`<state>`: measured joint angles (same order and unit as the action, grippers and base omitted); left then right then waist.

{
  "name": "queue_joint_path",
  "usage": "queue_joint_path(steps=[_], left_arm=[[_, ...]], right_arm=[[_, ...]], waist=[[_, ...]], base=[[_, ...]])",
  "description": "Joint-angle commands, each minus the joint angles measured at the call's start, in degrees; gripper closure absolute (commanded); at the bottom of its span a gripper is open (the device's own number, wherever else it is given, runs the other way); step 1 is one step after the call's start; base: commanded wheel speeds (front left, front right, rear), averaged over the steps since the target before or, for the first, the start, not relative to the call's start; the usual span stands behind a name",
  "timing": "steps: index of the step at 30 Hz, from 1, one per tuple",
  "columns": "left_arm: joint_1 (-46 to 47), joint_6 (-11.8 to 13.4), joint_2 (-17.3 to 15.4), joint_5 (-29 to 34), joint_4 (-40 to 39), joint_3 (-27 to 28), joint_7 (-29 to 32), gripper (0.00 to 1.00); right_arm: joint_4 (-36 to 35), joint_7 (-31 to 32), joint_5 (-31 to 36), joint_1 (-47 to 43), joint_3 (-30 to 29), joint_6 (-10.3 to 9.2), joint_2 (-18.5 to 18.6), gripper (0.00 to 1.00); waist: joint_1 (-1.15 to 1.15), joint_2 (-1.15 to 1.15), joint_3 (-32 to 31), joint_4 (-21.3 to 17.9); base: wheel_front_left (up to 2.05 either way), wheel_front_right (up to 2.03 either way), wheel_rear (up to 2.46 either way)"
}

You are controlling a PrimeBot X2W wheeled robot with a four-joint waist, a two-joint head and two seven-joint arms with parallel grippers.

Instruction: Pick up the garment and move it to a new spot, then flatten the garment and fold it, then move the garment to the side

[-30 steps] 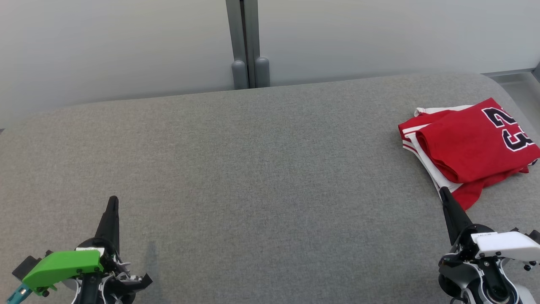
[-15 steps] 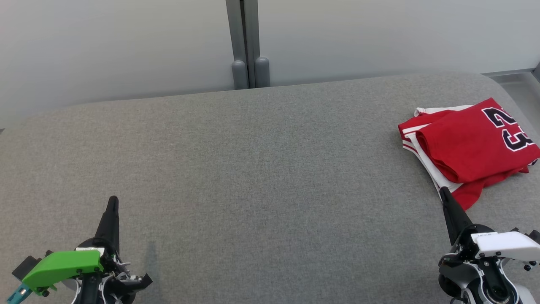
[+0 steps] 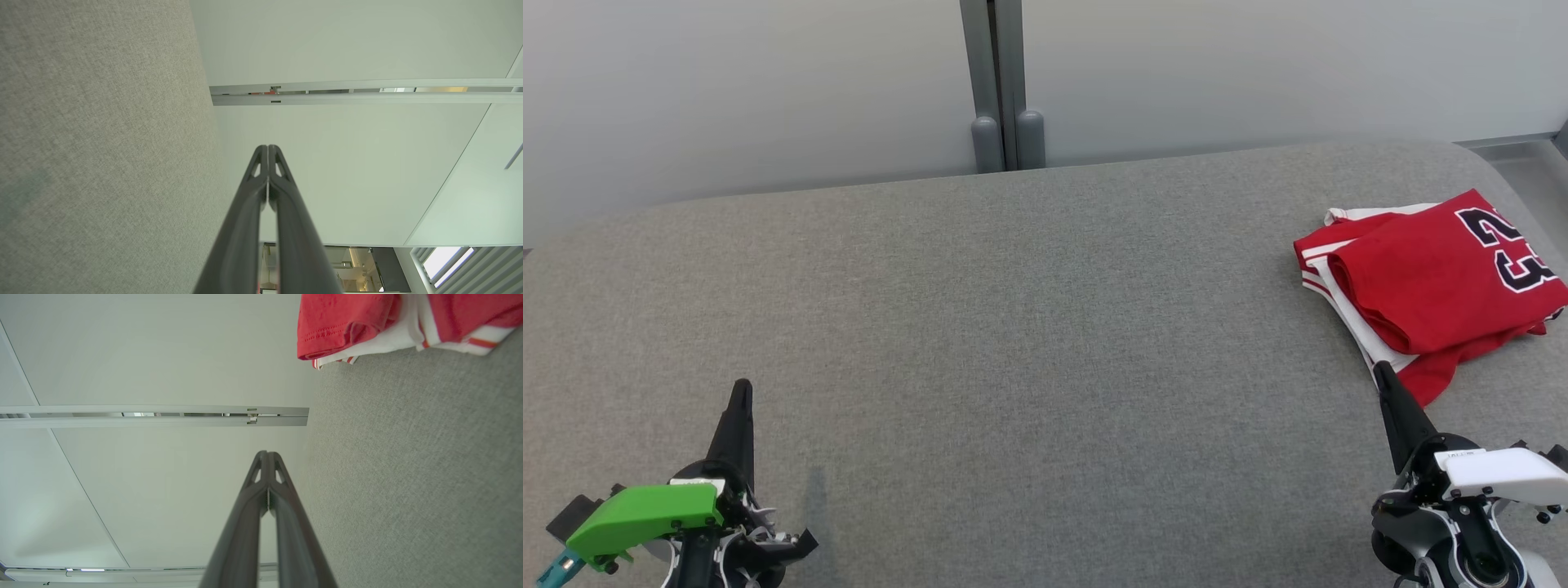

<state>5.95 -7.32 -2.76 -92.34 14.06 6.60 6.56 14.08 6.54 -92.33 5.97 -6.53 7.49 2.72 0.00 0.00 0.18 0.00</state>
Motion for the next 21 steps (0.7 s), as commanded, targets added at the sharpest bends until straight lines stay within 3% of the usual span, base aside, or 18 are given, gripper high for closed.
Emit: queue_joint_path(steps=[1, 21], left_arm=[[0.7, -0.4, -0.2, 0.0, -0.1, 0.1, 0.2, 1.00], [0.7, -0.4, -0.2, -0.1, -0.1, 0.1, 0.2, 1.00]], right_arm=[[-0.2, 0.2, -0.2, 0.5, -0.1, 0.00, 0.3, 1.00], [-0.2, 0.2, -0.2, 0.5, -0.1, 0.00, 0.3, 1.00]], waist=[[0.00, 0.00, 0.0, 0.0], [0.00, 0.00, 0.0, 0.0]], base=[[0.00, 0.00, 0.00], [0.00, 0.00, 0.00]])
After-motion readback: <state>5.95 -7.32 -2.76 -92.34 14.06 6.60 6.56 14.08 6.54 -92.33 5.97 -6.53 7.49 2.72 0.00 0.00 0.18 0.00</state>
